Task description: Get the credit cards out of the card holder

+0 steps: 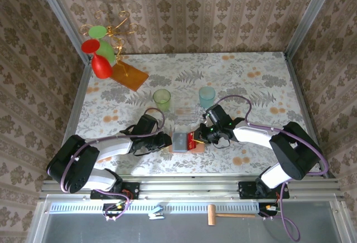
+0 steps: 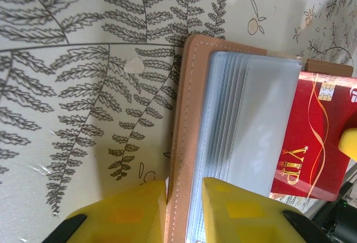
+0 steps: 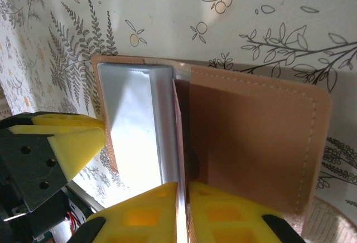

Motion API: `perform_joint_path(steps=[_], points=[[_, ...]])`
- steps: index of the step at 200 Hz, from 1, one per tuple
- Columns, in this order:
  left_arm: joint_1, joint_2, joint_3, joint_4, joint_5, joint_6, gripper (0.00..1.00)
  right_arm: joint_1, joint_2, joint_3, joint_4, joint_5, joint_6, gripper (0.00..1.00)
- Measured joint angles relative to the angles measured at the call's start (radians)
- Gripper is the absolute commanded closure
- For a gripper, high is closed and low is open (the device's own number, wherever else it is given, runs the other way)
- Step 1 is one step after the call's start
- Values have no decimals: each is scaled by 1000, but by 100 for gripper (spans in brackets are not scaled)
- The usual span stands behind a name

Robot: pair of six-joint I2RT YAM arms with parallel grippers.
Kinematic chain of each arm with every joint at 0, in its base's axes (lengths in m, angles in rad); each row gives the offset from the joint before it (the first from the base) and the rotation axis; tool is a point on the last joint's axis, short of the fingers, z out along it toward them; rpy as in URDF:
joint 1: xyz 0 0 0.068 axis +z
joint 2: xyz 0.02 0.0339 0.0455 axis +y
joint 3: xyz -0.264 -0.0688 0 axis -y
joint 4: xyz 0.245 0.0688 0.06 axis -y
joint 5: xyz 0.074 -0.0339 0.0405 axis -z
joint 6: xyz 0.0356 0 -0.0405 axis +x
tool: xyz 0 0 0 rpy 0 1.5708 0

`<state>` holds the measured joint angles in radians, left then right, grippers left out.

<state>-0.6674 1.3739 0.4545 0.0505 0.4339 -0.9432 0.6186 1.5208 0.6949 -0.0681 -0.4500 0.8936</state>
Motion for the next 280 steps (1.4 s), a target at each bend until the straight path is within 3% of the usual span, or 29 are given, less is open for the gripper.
perform_joint_path(steps=[84,144,207,280], points=[[-1,-1,0,2,-2,-7,76,6,-33,0,-42,21,-3,99],[42,-106,-1,-27,-16,-3,72,6,-95,97,-235,88,-140,99],[137,-225,0,-105,-32,45,69,6,-97,323,-468,209,-582,100],[256,-285,28,-193,-50,115,67,6,5,542,-630,188,-1212,100]])
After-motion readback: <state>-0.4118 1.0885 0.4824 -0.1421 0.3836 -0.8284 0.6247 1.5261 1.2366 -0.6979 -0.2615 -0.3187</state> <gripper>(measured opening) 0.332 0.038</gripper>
